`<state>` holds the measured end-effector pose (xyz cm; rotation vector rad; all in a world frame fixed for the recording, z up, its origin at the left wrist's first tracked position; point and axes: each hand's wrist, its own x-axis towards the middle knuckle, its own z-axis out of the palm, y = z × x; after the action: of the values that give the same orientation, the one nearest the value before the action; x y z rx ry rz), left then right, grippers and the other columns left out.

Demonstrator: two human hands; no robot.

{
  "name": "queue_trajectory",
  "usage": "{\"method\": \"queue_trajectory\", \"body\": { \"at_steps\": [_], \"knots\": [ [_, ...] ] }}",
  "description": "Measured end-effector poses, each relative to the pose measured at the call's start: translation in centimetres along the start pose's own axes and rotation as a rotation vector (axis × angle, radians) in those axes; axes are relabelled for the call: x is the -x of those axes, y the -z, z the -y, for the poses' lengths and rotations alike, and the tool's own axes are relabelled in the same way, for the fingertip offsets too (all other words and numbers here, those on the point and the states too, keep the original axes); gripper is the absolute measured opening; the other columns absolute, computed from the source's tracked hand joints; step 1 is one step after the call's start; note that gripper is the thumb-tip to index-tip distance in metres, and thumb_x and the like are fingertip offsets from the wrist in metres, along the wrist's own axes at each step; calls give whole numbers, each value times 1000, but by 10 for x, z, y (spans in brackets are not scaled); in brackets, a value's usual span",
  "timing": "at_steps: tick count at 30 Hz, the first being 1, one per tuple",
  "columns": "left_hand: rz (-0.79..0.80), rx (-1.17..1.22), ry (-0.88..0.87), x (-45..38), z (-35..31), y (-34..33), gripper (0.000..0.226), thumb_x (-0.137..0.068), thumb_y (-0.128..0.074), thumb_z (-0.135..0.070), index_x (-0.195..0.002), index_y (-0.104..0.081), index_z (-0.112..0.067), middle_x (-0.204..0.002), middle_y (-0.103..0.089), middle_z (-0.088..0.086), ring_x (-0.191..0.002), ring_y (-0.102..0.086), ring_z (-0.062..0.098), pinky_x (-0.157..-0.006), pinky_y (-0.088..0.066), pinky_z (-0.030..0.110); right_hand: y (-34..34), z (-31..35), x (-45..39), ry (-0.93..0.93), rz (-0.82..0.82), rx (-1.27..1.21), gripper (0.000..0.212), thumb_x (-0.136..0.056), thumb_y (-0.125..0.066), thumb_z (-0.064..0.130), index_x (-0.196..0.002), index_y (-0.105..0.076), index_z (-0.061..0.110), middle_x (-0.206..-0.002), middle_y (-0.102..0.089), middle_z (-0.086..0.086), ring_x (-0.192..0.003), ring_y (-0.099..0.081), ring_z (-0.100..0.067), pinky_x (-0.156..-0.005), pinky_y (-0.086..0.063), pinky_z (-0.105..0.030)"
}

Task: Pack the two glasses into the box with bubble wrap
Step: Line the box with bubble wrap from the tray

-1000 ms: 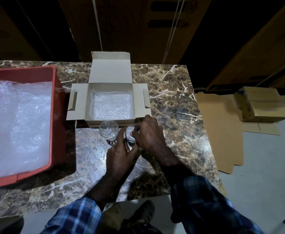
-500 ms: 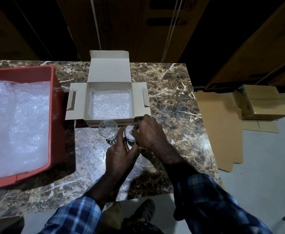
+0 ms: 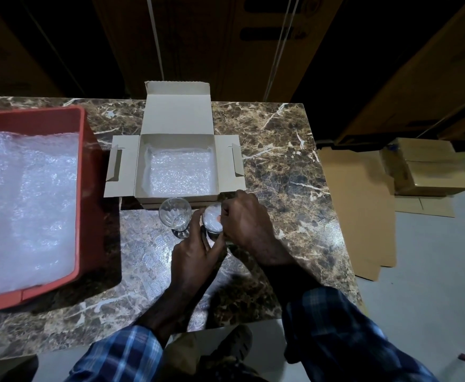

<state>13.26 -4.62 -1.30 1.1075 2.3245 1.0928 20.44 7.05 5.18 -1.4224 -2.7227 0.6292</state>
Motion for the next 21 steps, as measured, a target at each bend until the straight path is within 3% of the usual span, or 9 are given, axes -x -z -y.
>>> {"method": "queue_trajectory", "body": {
  "at_steps": [5, 14, 19, 21],
  "knots": [
    [27, 7, 12, -1, -3, 1, 60, -84, -58, -58, -137, -35, -41, -76, -68, -7, -71, -68, 29, -61, -52, 36, -8, 5, 1, -2, -19, 56, 17, -87, -58, 20, -101, -68, 17, -111, -57, -8, -107, -49, -31, -82, -40, -40],
    [21, -40, -25, -2, 9, -4, 70, -85, -56, -57, -146, -32, -32, -73, -70, 3, -65, -67, 33, -58, -52, 37, 7, -2, 8, 150, 8, -45, 32, -85, -69, 30, -114, -70, 17, -122, -52, -4, -114, -45, -24, -93, -43, -40],
    [48, -23, 16, -3, 12, -4, 70, -86, -57, -59, -146, -30, -37, -80, -72, 5, -72, -68, 34, -63, -55, 42, 10, 2, 2, 161, 51, 36, 25, -82, -71, 31, -105, -74, 23, -134, -51, -1, -118, -42, -24, -94, -41, -43],
    [44, -17, 21, -3, 11, -4, 67, -88, -64, -53, -145, -32, -36, -81, -72, 3, -73, -69, 34, -64, -55, 41, 8, 2, 0, 154, 54, 67, 22, -83, -71, 35, -102, -75, 26, -127, -51, 0, -115, -42, -23, -93, -41, -43]
  ]
}}
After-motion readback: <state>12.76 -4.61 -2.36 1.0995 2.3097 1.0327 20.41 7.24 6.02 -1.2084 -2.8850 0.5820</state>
